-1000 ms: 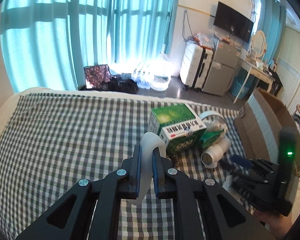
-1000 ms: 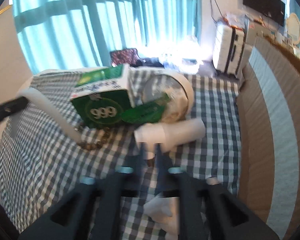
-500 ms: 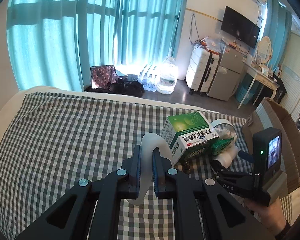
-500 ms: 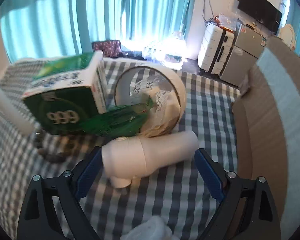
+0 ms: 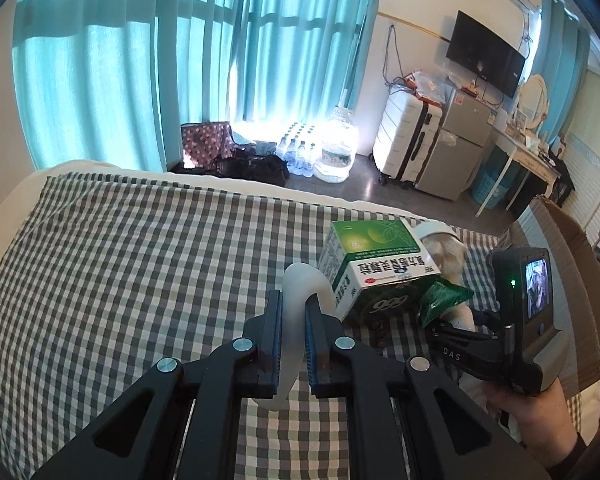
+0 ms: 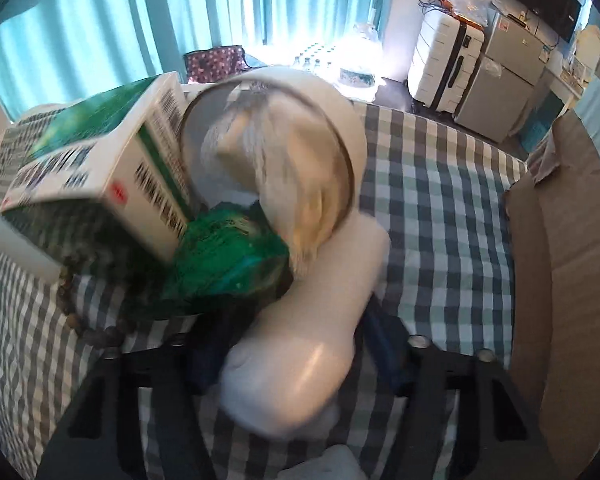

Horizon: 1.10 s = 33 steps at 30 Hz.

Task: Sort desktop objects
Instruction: 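Lift the white tube with the left tool while the right tool lifts the white bottle, then carry the tube and bottle with both tools over the cardboard box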

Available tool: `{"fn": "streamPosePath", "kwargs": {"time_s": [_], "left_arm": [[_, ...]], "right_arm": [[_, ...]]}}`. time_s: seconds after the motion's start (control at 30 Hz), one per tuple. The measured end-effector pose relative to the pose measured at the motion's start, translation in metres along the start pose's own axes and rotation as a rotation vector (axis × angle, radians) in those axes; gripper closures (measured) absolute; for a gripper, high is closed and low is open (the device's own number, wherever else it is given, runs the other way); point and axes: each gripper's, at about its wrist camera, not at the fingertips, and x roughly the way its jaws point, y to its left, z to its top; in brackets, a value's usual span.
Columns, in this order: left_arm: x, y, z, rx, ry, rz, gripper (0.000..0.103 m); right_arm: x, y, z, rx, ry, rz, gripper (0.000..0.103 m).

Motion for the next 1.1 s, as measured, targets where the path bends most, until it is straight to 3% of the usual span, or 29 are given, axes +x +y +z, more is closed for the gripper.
{"fn": "streamPosePath", "kwargs": {"time_s": [0.03,0.27,0.47,1.1], "left_arm": [[-0.003,0.001,0.000,0.002,-0.006,0.001,0.093],[-0.034,-0.001,0.006,0.008,-0.064,0.009,0.093],[-0.062,-0.007,0.010,0.016,-0.113,0.003,0.093],[-0.134,-0.056,0.015,0.081,-0.250,-0.004,0.093]], "right_arm": [[-0.003,0.000,-0.003,0.000,-0.004,0.009,0.054],[-0.021,0.002,-0.024,-0.003,0.001,0.074,0.054],[-0.058,0.002,-0.037,-0.004,-0.052,0.117,0.054],[-0.207,0.007,-0.050,-0.040,-0.316,0.179,0.055]]}}
